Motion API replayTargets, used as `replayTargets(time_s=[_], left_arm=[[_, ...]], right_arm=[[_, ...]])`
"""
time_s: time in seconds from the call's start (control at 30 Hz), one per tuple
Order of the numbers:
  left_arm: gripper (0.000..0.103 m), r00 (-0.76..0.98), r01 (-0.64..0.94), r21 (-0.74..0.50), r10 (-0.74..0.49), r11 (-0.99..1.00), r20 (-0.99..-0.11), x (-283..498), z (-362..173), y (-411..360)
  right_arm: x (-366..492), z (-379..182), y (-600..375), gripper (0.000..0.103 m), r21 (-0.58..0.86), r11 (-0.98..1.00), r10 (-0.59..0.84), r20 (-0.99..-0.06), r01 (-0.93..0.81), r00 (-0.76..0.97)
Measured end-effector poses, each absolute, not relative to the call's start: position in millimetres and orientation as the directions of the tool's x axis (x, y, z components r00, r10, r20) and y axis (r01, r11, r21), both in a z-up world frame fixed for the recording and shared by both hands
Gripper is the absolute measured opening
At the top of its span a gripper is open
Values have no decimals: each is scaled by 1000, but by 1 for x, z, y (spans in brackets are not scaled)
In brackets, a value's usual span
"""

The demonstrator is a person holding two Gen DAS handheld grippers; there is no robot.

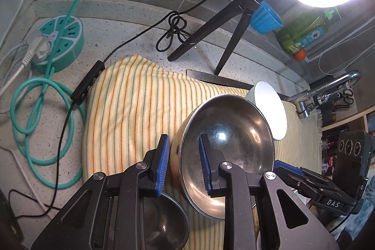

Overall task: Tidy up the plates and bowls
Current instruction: 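Move both grippers to the large steel bowl rim and close, then lift the large steel bowl and lower it beside the plate stack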

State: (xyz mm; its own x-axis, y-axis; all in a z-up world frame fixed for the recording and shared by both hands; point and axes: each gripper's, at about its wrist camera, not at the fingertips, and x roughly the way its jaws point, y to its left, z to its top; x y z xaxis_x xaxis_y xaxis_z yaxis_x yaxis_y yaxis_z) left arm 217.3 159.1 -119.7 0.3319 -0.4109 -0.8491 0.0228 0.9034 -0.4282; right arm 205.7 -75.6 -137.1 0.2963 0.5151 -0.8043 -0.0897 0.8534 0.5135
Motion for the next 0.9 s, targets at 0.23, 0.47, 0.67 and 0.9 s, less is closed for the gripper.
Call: replayTargets(time_s=[0.23, 0.47, 0.67, 0.9], left_arm=[[22, 317, 37, -413, -403, 910, -858, 221, -124, 151], [22, 317, 33, -411, -399, 911, -860, 221, -124, 151], [22, 329, 35, -409, -397, 912, -857, 220, -120, 148], [22, 336, 37, -406, -394, 913, -856, 216, -116, 146]], right_arm=[[211, -146, -70, 21, 504, 859, 507, -817, -86, 274], [211, -145, -70, 21, 507, 857, 510, -817, -87, 270], [209, -144, -71, 21, 509, 856, 513, -815, -89, 269], [207, -141, -72, 21, 503, 858, 511, -815, -103, 272]])
